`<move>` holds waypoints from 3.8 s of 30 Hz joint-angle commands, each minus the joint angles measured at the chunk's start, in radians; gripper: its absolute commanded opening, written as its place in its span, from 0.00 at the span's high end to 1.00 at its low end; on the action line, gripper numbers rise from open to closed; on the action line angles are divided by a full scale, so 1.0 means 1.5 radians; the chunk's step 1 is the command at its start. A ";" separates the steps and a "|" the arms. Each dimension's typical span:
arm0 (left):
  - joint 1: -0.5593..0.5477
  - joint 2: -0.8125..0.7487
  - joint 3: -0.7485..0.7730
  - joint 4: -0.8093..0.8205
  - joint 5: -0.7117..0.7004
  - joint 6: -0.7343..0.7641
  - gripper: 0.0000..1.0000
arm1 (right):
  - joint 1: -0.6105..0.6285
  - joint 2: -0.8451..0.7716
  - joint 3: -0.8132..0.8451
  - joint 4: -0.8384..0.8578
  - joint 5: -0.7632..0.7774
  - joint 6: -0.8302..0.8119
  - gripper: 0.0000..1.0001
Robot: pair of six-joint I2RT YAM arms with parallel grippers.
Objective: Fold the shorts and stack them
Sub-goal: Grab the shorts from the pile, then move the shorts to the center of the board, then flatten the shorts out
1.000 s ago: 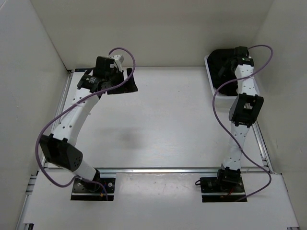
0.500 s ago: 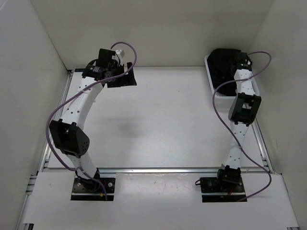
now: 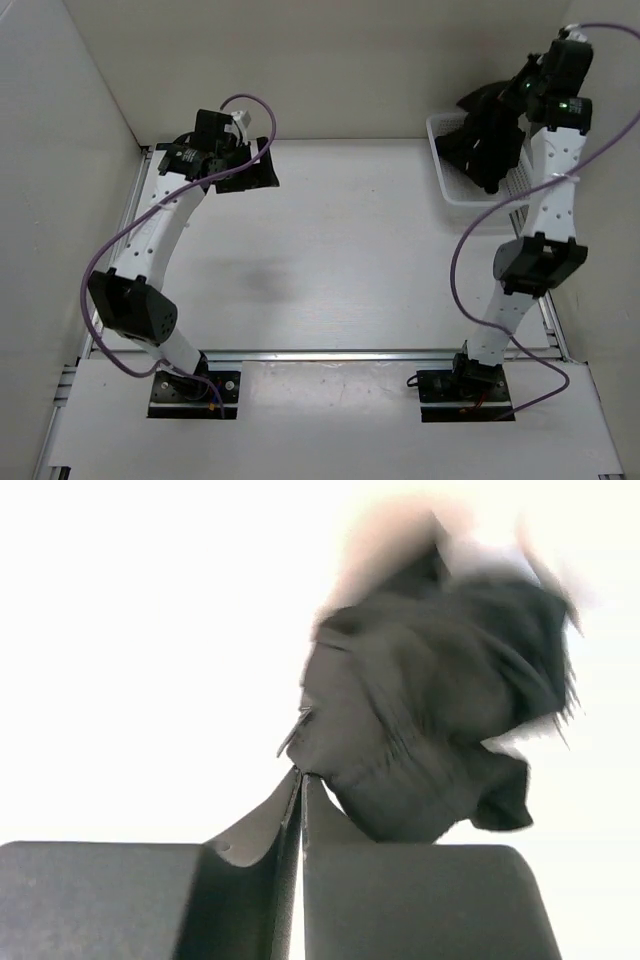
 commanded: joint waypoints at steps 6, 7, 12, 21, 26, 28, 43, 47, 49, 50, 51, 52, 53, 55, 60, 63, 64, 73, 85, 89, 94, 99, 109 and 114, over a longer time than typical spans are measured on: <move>0.052 -0.151 -0.042 -0.059 -0.064 -0.030 0.00 | 0.149 -0.248 0.056 -0.003 -0.231 -0.046 1.00; 0.070 -0.160 -0.053 -0.059 -0.064 -0.030 0.00 | 0.191 -0.283 0.042 -0.003 -0.239 -0.053 1.00; 0.129 -0.206 -0.076 -0.059 -0.071 -0.050 0.00 | 0.287 -0.375 -0.068 0.025 -0.270 -0.078 1.00; 0.201 -0.244 -0.106 -0.071 -0.043 -0.035 0.00 | 0.391 -0.338 -0.447 0.040 -0.157 -0.115 0.38; 0.143 -0.232 -0.173 -0.057 0.002 -0.052 0.00 | 0.343 -0.294 -0.476 -0.031 -0.075 -0.055 0.24; 0.117 -0.238 -0.223 -0.043 0.002 -0.060 0.00 | 0.335 -0.342 -0.534 0.015 -0.054 -0.042 0.23; -0.108 -0.120 -0.474 0.134 -0.013 -0.235 0.01 | 0.663 -0.440 -0.910 0.085 -0.123 0.101 0.10; -0.114 -0.073 -0.481 0.134 -0.020 -0.266 0.00 | 0.744 -0.380 -0.910 0.097 -0.195 0.089 0.08; -0.114 -0.047 -0.481 0.150 -0.020 -0.272 0.09 | 0.758 -0.347 -0.903 0.091 -0.201 0.083 0.13; -0.120 -0.038 -0.481 0.150 -0.020 -0.272 0.13 | 0.764 -0.335 -0.903 0.091 -0.201 0.083 0.16; -0.120 -0.031 -0.475 0.150 -0.020 -0.272 0.17 | 0.764 -0.325 -0.903 0.091 -0.211 0.083 0.20; -0.127 -0.021 -0.465 0.150 -0.020 -0.266 0.30 | 0.764 -0.306 -0.895 0.091 -0.211 0.077 0.34; -0.127 -0.014 -0.458 0.150 -0.014 -0.259 0.83 | 0.764 -0.295 -0.886 0.091 -0.223 0.077 0.66; -0.127 0.000 -0.432 0.150 -0.006 -0.237 0.90 | 0.764 -0.269 -0.872 0.091 -0.245 0.061 0.87; -0.089 0.027 -0.354 0.144 -0.012 -0.208 0.90 | 0.733 -0.277 -0.757 0.010 -0.169 -0.003 1.00; -0.046 0.027 -0.260 0.115 0.021 -0.169 0.90 | 0.673 -0.277 -0.599 -0.032 -0.156 -0.069 1.00; -0.020 0.027 -0.185 0.080 0.021 -0.151 0.90 | 0.643 -0.271 -0.549 -0.060 -0.156 -0.087 1.00; 0.006 0.021 0.322 -0.216 -0.190 -0.093 0.90 | 0.590 -0.286 -0.187 -0.169 -0.212 -0.208 1.00; 0.006 0.252 0.510 -0.217 -0.007 -0.072 0.06 | 0.475 -0.387 -0.528 -0.046 -0.136 -0.149 1.00; 0.012 0.215 0.439 -0.227 -0.037 -0.078 0.03 | 0.362 -0.283 -0.627 -0.028 -0.119 -0.106 1.00; 0.001 0.043 0.188 -0.198 -0.055 -0.086 0.10 | 0.315 -0.246 -0.687 -0.028 -0.098 -0.092 1.00; -0.062 -0.145 -0.185 -0.103 0.010 -0.194 0.08 | 0.315 -0.286 -0.734 -0.022 -0.062 -0.066 1.00; -0.132 -0.367 -0.625 0.002 0.007 -0.505 0.00 | 0.249 -0.404 -0.870 -0.009 -0.019 -0.016 0.21; -0.138 -0.258 -0.591 0.048 -0.036 -0.454 0.04 | 0.215 -0.441 -0.921 -0.003 -0.059 -0.008 0.11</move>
